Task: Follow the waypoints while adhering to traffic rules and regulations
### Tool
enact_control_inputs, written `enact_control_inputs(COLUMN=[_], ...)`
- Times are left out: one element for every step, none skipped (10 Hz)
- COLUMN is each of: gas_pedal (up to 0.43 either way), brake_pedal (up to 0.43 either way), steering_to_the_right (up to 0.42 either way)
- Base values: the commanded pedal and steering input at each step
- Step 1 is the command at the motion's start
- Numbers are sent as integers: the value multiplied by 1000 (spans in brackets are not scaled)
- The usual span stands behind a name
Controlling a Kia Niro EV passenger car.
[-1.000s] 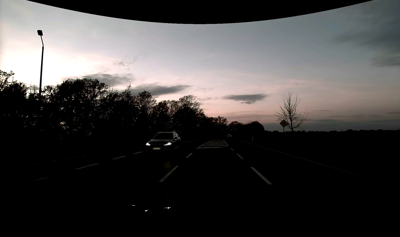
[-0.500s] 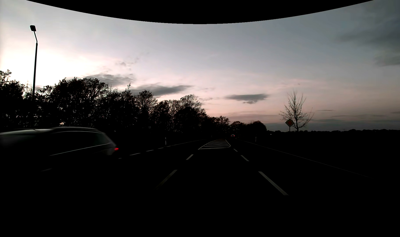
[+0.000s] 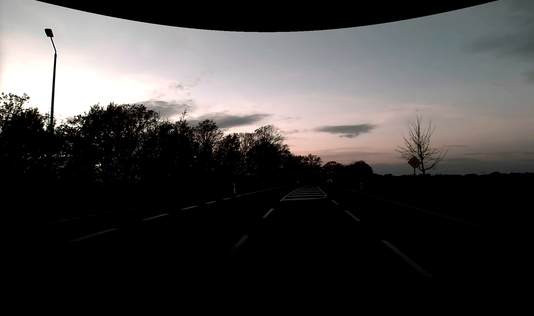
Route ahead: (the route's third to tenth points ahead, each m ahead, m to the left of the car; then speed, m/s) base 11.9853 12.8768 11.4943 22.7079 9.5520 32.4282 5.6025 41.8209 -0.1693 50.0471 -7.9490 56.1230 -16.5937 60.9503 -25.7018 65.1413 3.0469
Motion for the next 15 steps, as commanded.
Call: enact_control_inputs(gas_pedal=[197, 197, 197, 197, 197, 197, 197, 197, 197, 189, 177, 169, 150, 150, 150], brake_pedal=[0, 0, 0, 0, 0, 0, 0, 0, 0, 0, 0, 0, 0, 0, 0], steering_to_the_right=[-336, -356, -385, -410, -429, -449, -463, -480, -495, -506, -509, -509, -509, -501, -492])
